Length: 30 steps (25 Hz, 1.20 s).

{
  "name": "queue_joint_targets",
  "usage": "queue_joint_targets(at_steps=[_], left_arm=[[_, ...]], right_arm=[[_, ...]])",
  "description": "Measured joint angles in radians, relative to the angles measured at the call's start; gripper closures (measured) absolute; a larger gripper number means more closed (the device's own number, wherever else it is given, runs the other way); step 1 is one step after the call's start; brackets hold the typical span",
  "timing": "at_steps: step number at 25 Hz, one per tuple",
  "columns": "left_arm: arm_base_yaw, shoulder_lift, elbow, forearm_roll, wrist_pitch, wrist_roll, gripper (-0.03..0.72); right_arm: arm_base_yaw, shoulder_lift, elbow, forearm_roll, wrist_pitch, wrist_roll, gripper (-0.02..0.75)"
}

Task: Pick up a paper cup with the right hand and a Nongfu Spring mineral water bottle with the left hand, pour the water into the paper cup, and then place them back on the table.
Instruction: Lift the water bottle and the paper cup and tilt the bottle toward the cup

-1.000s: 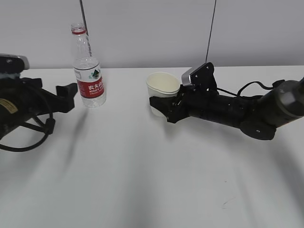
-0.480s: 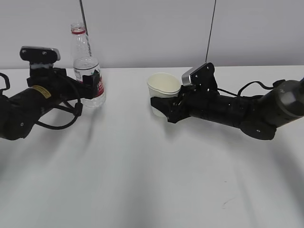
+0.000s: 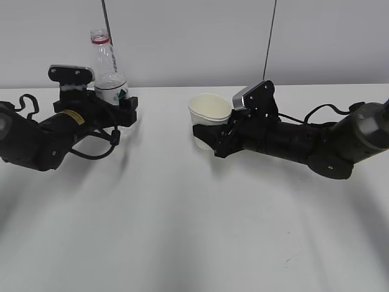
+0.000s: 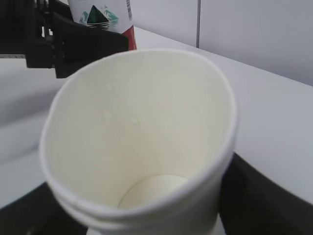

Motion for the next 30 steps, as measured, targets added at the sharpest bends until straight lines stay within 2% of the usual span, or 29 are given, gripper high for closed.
queue_joint_targets(at_steps=[15,19,24,30], left_arm=[[0.000,0.064,-0.114,0.002,0.056,-0.009,0.100],[0.002,0.064,-0.119,0.003,0.070,-0.010,0.157],[0.002,0.065,-0.120,0.041,0.073,-0.013,0.262],[0.002,0.065,-0.119,0.046,0.073,-0.013,0.283]], right_arm=[[0.000,0.000,0.000,0.000,0.004,0.000,0.224],[0.000,0.000,0.000,0.000,0.004,0.000,0.224],[0.000,0.000,0.000,0.000,0.004,0.000,0.224],[0.000,0.000,0.000,0.000,0.007,0.000,0.224]])
